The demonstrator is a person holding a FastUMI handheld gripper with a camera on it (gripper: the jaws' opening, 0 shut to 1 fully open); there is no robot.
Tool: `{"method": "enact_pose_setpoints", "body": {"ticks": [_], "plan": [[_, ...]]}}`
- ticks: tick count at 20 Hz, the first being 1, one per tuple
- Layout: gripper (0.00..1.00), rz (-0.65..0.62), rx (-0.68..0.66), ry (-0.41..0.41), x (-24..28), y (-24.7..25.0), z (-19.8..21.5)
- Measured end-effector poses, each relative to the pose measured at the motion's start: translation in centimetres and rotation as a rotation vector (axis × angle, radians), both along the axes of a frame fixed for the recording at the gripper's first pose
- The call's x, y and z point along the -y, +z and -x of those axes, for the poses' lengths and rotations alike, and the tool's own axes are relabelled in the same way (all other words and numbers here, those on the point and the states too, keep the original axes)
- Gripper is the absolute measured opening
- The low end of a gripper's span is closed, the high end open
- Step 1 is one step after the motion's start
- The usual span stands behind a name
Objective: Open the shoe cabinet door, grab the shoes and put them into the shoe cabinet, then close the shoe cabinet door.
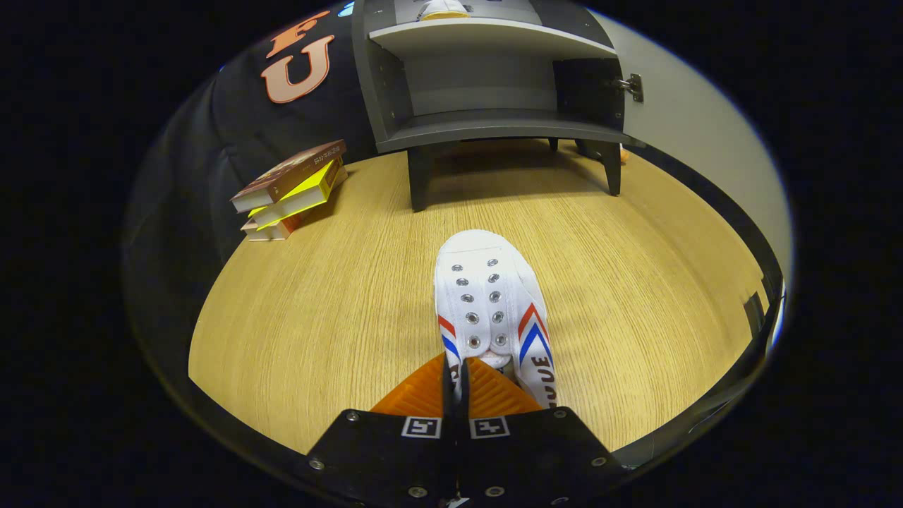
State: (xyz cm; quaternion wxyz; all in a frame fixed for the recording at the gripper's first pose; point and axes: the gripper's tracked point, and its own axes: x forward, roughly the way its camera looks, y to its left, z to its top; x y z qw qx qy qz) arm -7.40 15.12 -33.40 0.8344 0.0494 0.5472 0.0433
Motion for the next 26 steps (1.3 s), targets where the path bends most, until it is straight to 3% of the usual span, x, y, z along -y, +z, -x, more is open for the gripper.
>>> {"method": "enact_pose_setpoints", "body": {"ticks": [10, 20, 26], "plan": [[0.00, 0.006, 0.090, -0.026, 5.1, 5.8, -2.9], [0.00, -0.024, 0.229, -0.038, 8.7, 16.9, -9.6], [0.00, -0.012, 0.331, 0.035, 9.3, 23.1, -14.9]]}}
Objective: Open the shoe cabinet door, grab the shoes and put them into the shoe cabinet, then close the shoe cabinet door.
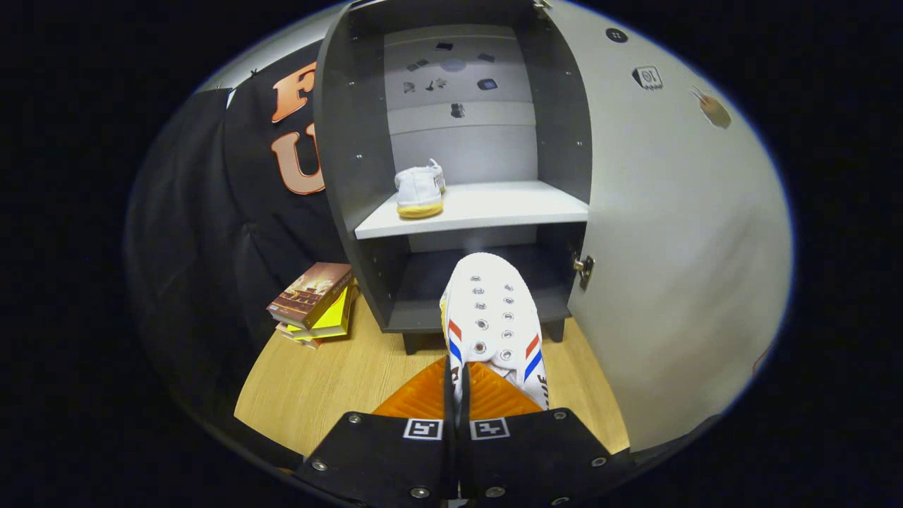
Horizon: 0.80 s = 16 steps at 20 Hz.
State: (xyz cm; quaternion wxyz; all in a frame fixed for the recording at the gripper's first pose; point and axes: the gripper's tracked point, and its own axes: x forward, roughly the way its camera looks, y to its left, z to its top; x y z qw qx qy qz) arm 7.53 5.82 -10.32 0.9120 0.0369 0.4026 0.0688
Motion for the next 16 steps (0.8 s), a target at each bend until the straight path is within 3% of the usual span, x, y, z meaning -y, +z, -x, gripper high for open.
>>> {"method": "enact_pose_setpoints", "body": {"ticks": [8, 16], "plan": [[0.00, 0.071, 0.091, 0.055, 0.3, 4.2, -8.6], [0.00, 0.114, 0.114, -0.002, 1.8, 4.1, -18.3]]}}
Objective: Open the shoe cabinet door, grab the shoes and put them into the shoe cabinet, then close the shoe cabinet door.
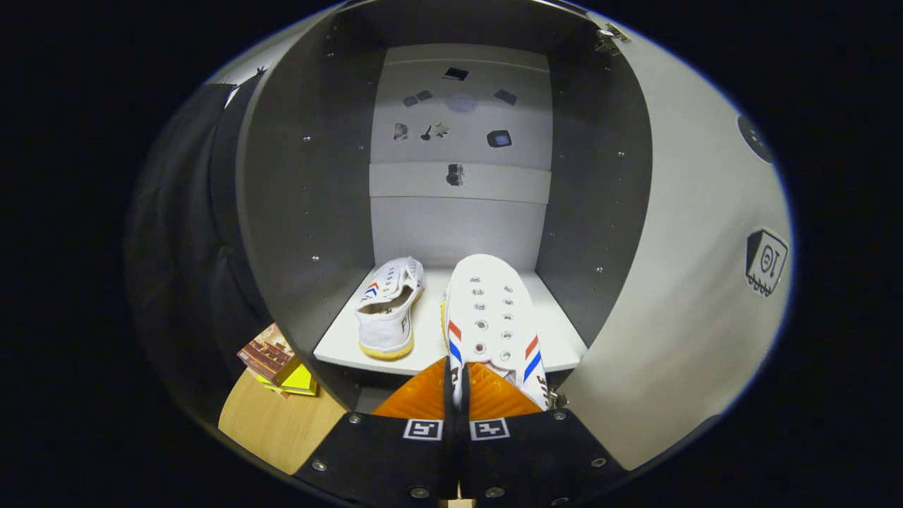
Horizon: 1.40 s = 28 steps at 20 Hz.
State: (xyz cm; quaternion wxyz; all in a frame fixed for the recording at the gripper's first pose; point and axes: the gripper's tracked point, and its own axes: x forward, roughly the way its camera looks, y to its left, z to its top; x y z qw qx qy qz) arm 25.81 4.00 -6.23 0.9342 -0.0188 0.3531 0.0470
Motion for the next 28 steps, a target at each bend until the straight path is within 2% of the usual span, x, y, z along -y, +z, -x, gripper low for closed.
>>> {"method": "enact_pose_setpoints", "body": {"ticks": [7, 16, 25, 28], "plan": [[0.00, -0.023, -0.043, -0.041, -0.7, -1.9, -6.1], [0.00, -0.017, -0.125, -0.027, -2.2, -5.6, -11.4], [0.01, -0.044, -0.182, -0.055, -1.5, -9.0, -12.3], [0.07, -0.101, -0.171, -0.078, -2.0, -8.6, -12.3]]}}
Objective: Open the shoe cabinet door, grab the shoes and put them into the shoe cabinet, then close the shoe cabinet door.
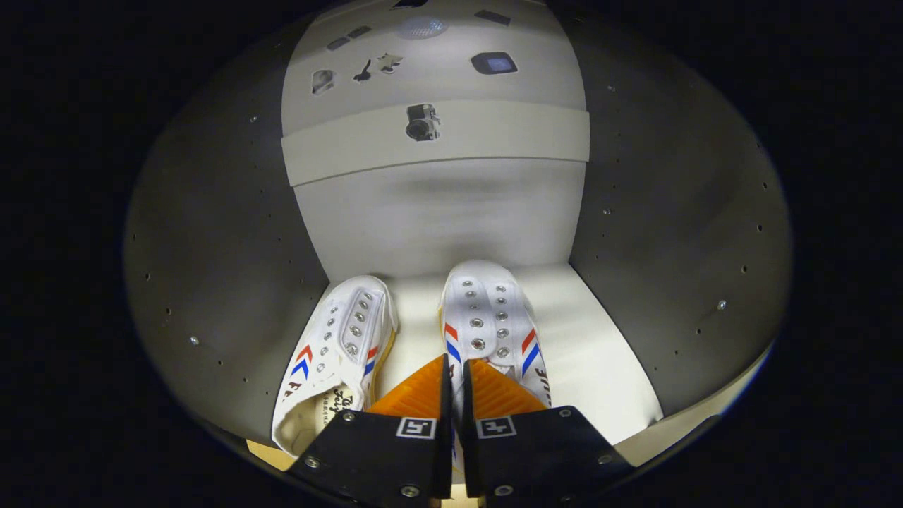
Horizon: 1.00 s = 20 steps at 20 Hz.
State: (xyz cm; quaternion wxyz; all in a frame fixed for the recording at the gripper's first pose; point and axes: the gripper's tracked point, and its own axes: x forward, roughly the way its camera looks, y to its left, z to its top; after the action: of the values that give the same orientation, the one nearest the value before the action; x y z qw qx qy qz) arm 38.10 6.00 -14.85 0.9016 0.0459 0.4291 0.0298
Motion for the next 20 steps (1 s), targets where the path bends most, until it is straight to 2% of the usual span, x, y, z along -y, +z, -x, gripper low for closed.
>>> {"method": "enact_pose_setpoints", "body": {"ticks": [2, 3, 6, 11, 15, 20], "plan": [[0.12, -0.037, 0.005, 0.005, -0.5, 0.6, 0.2], [0.19, -0.048, 0.010, 0.003, -0.5, 1.0, 0.2], [0.27, -0.083, 0.056, -0.005, -0.4, 3.1, 0.2], [0.45, -0.120, 0.117, 0.031, -0.7, 7.3, 2.4], [0.63, -0.114, 0.210, 0.058, -0.4, 12.0, 5.1], [0.83, -0.104, 0.348, 0.132, -0.8, 18.4, 11.1]]}}
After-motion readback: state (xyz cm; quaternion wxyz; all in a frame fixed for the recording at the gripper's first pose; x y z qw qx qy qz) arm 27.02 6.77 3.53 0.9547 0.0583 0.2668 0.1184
